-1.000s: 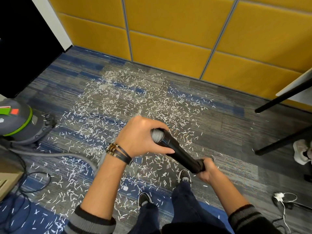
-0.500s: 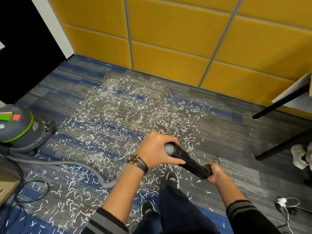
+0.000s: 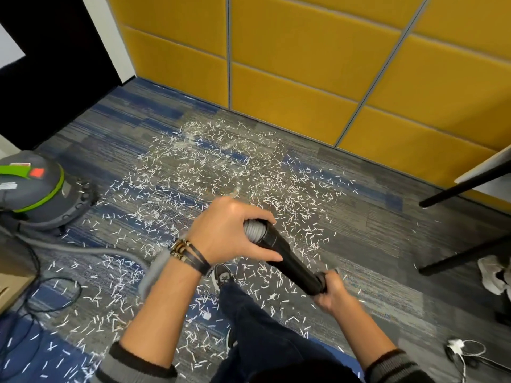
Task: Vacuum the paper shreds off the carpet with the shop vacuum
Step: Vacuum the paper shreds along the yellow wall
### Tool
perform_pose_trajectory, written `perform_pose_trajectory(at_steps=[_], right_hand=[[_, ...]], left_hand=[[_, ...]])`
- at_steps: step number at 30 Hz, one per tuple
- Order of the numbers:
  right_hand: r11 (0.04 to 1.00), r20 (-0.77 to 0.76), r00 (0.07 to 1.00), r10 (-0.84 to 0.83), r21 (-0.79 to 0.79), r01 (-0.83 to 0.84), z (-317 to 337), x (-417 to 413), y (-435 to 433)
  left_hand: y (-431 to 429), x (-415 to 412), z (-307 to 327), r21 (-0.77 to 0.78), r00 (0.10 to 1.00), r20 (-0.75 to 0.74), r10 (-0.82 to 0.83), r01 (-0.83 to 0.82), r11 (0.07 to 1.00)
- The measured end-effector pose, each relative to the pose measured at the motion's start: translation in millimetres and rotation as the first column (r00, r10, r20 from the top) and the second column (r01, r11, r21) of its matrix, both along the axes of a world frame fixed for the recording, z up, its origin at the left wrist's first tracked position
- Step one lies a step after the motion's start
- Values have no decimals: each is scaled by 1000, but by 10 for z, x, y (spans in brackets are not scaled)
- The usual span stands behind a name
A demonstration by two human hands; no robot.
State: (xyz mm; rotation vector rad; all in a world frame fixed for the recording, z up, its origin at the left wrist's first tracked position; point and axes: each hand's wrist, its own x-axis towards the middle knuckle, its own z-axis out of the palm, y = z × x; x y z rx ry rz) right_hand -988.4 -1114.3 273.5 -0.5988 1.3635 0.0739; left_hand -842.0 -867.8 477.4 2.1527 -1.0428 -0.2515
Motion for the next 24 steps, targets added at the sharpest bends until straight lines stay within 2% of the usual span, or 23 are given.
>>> perform_pose_trajectory(at_steps=[4,6,9,15,20,24], right_hand=[[1000,-106,994,-13,-21,10,45,-256,-6],[999,-105,994,2,-48,-7,91,-177,-67],[994,-65,994,-89,-76,84,71,27,-254],[989,-99,984,-146,-48,142,-207,0,-615],[991,-278,951,-134,-23,133,0,-4,-453],[990,-259,956,-137,-2,142,45,441,-519]], left_hand=[[-20,-41,-205,-9,996,-89,-29,29,1000],[-13,27,-214,-53,994,-105,-16,10,999],[-50,203,-123,-125,998,-60,-31,23,992],[-477,505,-343,-12,980,-160,-121,121,993],[-831,801,-530,89,958,-215,-187,210,974],[-914,1155,-506,107,959,-240,-152,181,978]])
